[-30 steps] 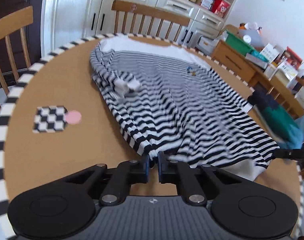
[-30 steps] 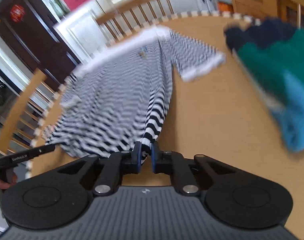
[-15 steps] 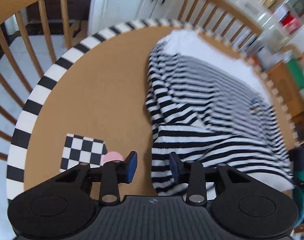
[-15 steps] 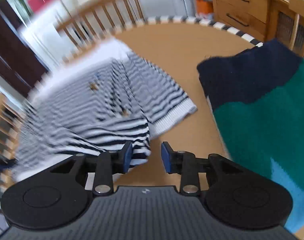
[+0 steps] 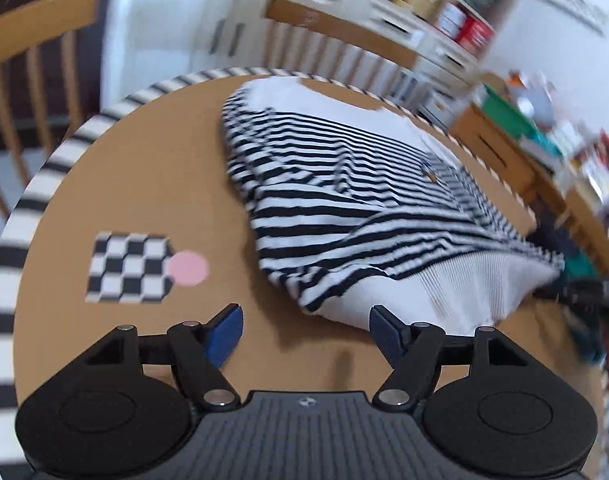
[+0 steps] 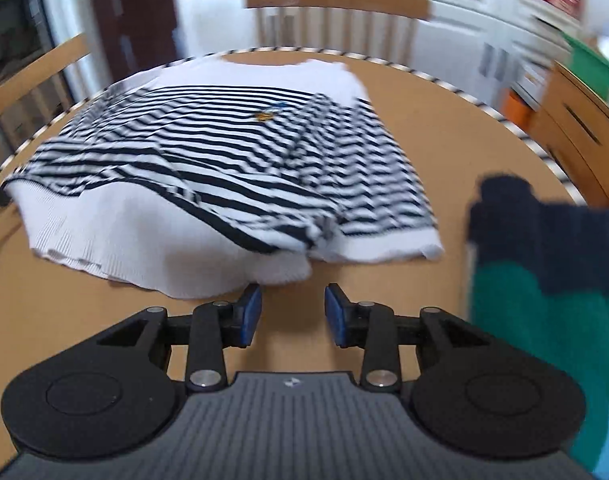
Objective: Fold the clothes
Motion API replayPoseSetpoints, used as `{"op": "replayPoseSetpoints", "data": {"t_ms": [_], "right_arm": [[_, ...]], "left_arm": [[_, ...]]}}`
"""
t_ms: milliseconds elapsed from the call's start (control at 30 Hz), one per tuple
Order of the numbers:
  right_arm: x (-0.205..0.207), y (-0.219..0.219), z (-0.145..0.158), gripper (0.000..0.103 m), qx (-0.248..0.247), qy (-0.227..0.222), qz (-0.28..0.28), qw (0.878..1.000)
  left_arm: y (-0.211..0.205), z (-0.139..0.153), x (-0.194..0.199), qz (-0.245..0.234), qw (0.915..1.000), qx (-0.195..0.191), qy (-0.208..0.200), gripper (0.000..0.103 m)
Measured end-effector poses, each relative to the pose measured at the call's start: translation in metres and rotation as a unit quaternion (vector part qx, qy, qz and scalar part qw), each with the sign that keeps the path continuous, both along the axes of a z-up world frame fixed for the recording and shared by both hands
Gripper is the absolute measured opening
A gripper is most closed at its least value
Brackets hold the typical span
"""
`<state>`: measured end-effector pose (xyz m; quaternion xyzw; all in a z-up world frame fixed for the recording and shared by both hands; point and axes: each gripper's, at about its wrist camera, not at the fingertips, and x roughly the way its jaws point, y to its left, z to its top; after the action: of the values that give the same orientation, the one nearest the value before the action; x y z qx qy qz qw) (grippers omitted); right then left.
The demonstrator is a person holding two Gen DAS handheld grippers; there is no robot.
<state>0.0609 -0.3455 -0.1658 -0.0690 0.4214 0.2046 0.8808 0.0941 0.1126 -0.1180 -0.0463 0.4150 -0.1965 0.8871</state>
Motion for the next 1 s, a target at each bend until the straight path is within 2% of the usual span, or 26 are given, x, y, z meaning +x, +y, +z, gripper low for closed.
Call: {"op": "replayPoseSetpoints", "data": {"t_ms": [67, 100, 167, 233, 300, 367, 467, 533, 600, 633, 667, 700, 733, 767, 800, 833, 900, 967, 1000], "right_arm": [[0.005, 0.006, 0.000, 0.034, 0.004, -0.004, 0.018, 1.000], [0.008, 0.009, 0.000, 0.023, 0.006, -0.005, 0.026, 1.000], [0.012, 0.013, 0.002, 0.009, 0.018, 0.009, 0.024, 1.000], [0.006, 0.012, 0.010, 0.007, 0.039, 0.013, 0.022, 0.999], [-0.005, 0.006, 0.023, 0.005, 0.073, 0.022, 0.020, 0.997], [-0.020, -0.006, 0.043, 0.005, 0.119, 0.042, 0.019, 0.992], [-0.043, -0.027, 0.079, 0.005, 0.185, 0.077, 0.011, 0.980], [-0.054, -0.043, 0.101, 0.005, 0.237, 0.098, -0.004, 0.967], [-0.058, -0.054, 0.114, 0.005, 0.254, 0.126, -0.019, 0.959], [-0.058, -0.055, 0.111, 0.005, 0.246, 0.141, -0.021, 0.959], [-0.059, -0.056, 0.108, 0.006, 0.235, 0.157, -0.023, 0.959], [-0.062, -0.050, 0.094, 0.012, 0.199, 0.175, -0.026, 0.964], [-0.065, -0.045, 0.080, 0.015, 0.163, 0.192, -0.029, 0.967], [-0.069, -0.040, 0.066, 0.016, 0.129, 0.210, -0.032, 0.969], [-0.073, -0.035, 0.052, 0.018, 0.116, 0.222, -0.032, 0.968], [-0.077, -0.031, 0.041, 0.021, 0.116, 0.233, -0.041, 0.965], [-0.080, -0.028, 0.028, 0.047, 0.153, 0.253, -0.090, 0.951], [-0.082, -0.023, 0.021, 0.047, 0.186, 0.261, -0.127, 0.939], [-0.084, -0.019, 0.023, 0.045, 0.191, 0.248, -0.140, 0.939]], "left_arm": [[-0.015, 0.000, 0.000, -0.023, 0.9990, 0.027, -0.027, 0.067], [-0.021, 0.000, 0.000, -0.034, 0.9985, 0.030, -0.030, 0.061], [-0.031, 0.001, 0.000, -0.061, 0.9970, 0.041, -0.021, 0.017], [-0.031, 0.005, -0.004, -0.074, 0.9968, 0.029, -0.010, 0.014], [-0.019, 0.018, -0.011, -0.066, 0.9974, -0.022, 0.021, 0.014], [-0.002, 0.037, -0.021, -0.050, 0.9944, -0.082, 0.045, 0.014], [0.023, 0.076, -0.037, -0.030, 0.9846, -0.156, 0.074, 0.014], [0.033, 0.096, -0.040, -0.024, 0.9780, -0.179, 0.104, 0.015], [0.040, 0.100, -0.036, -0.017, 0.9706, -0.177, 0.163, 0.029], [0.043, 0.093, -0.037, -0.005, 0.9689, -0.166, 0.184, 0.041], [0.046, 0.085, -0.039, 0.009, 0.9677, -0.152, 0.201, 0.047], [0.049, 0.076, -0.041, 0.024, 0.9658, -0.137, 0.219, 0.047], [0.050, 0.065, -0.044, 0.039, 0.9672, -0.103, 0.229, 0.047], [0.051, 0.055, -0.050, 0.058, 0.9686, -0.069, 0.232, 0.047], [0.053, 0.046, -0.055, 0.077, 0.9689, -0.038, 0.232, 0.047], [0.056, 0.041, -0.062, 0.090, 0.9689, -0.029, 0.229, 0.047], [0.059, 0.036, -0.076, 0.111, 0.9686, -0.036, 0.219, 0.050], [0.054, 0.037, -0.087, 0.117, 0.9688, -0.056, 0.211, 0.059], [0.048, 0.039, -0.091, 0.118, 0.9715, -0.055, 0.198, 0.059]]}}
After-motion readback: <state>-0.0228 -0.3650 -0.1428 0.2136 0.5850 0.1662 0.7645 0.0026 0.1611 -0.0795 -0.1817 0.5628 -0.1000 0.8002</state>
